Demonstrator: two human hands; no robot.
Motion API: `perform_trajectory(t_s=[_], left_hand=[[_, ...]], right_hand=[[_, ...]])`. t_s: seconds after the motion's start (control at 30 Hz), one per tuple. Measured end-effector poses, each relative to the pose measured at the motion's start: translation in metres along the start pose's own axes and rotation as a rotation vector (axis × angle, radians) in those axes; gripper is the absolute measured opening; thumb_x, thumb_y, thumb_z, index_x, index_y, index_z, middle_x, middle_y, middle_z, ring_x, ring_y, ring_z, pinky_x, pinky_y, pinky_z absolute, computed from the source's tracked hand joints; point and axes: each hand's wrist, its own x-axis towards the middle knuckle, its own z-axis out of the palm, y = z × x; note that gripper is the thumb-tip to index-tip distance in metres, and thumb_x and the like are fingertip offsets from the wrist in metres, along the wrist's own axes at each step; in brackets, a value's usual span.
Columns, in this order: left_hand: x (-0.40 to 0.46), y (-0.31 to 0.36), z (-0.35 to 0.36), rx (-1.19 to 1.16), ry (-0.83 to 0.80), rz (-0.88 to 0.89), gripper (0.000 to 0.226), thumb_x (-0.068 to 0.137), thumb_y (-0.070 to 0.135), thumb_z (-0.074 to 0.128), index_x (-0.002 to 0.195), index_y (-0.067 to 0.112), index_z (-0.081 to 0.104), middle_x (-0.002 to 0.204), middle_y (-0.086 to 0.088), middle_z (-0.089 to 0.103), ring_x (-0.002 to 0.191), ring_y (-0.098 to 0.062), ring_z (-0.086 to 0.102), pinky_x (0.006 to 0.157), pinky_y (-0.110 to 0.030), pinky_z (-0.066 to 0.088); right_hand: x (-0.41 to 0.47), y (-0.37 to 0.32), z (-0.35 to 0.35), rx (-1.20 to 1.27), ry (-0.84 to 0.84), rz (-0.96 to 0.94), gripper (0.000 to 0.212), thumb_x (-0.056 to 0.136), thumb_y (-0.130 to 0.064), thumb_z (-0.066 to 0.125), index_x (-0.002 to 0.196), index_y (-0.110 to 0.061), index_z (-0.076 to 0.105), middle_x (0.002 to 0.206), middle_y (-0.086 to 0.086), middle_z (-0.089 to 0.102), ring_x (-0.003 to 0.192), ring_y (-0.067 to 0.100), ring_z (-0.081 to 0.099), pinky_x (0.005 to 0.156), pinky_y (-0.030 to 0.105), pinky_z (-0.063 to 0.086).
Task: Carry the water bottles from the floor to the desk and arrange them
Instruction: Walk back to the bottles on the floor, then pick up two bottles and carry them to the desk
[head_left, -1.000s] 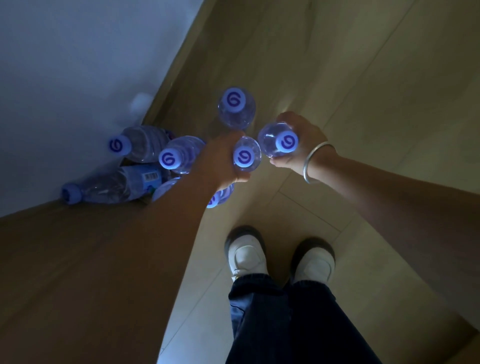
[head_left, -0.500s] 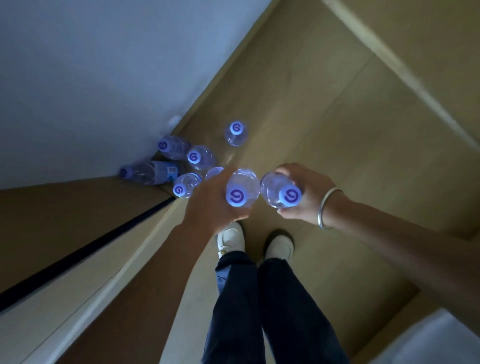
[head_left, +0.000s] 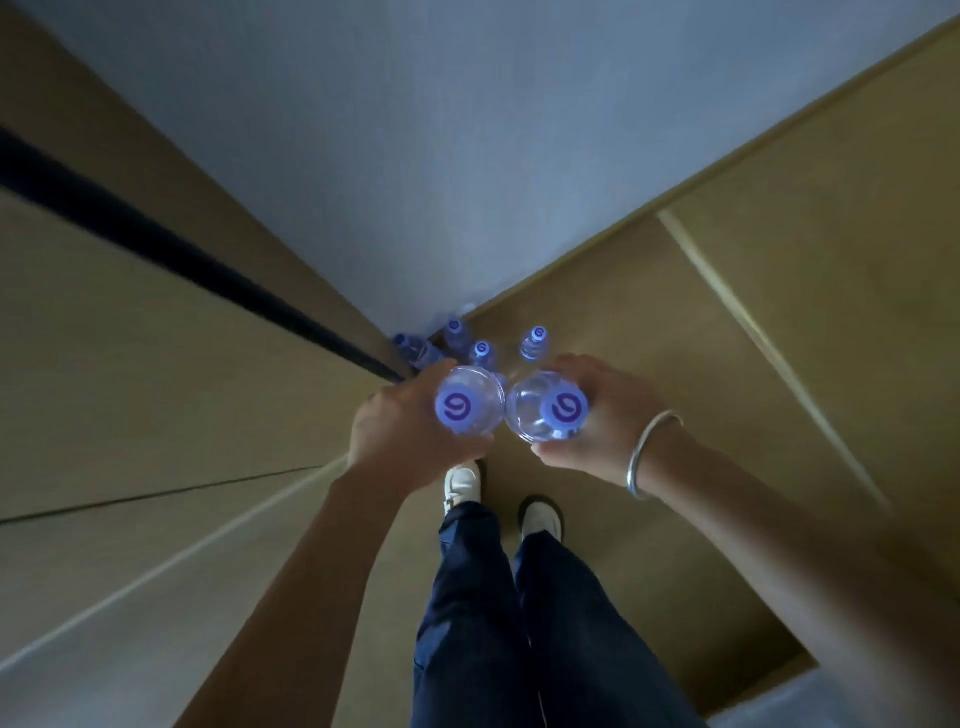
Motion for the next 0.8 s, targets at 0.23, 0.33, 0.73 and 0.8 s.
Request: perform_trajectory(t_s=[0.23,0.33,0.73,0.8], left_hand=[[-0.117,-0.011,-0.081,-0.051,0.168,-0.238,0.053,0.046,0.067,0.061,0.092,0.042,0.056,0.076,0.011,0.063,0.079,-0.019,0.063,0.065,-0.021,0.037],[-0.174,-0.029,-0.104,-0.029,0.190,-0.357,0.044,0.042,0.073,0.056,0.069,0.040,0.044,0.066,0.012,0.054,0.069,-0.016,0.055,0.062,-0.021,0.035],[-0.456,-0.144,-0.134,-0.059,0.521,-0.887,0.043,0.041,0.068,0.057,0.060,0.032,0.047,0.050,0.010,0.050,0.049,-0.004,0.048,0.043,-0.017,0.027],[-0.498,-0.156,-0.134,-0.083,0.575,-0.988,0.048,0.040,0.068,0.058,0.056,0.024,0.045,0.048,0.008,0.049,0.046,-0.002,0.045,0.042,-0.017,0.027]], right_hand=[[-0.052,-0.095,-0.020,-0.087,0.007,-0.223,0.048,0.057,-0.044,0.073,0.099,-0.030,0.054,0.084,-0.014,0.055,0.076,0.010,0.053,0.066,0.023,0.041],[-0.066,-0.140,-0.009,-0.098,-0.131,-0.338,0.037,0.055,-0.046,0.071,0.081,-0.034,0.049,0.081,-0.009,0.058,0.076,0.018,0.057,0.068,0.029,0.048],[-0.198,-0.336,0.117,-0.329,-0.348,-0.686,0.036,0.054,-0.049,0.075,0.070,-0.029,0.050,0.066,-0.013,0.059,0.065,0.011,0.057,0.059,0.026,0.044],[-0.220,-0.365,0.140,-0.312,-0.393,-0.765,0.038,0.054,-0.048,0.075,0.076,-0.025,0.055,0.070,-0.009,0.064,0.070,0.015,0.061,0.066,0.028,0.050]])
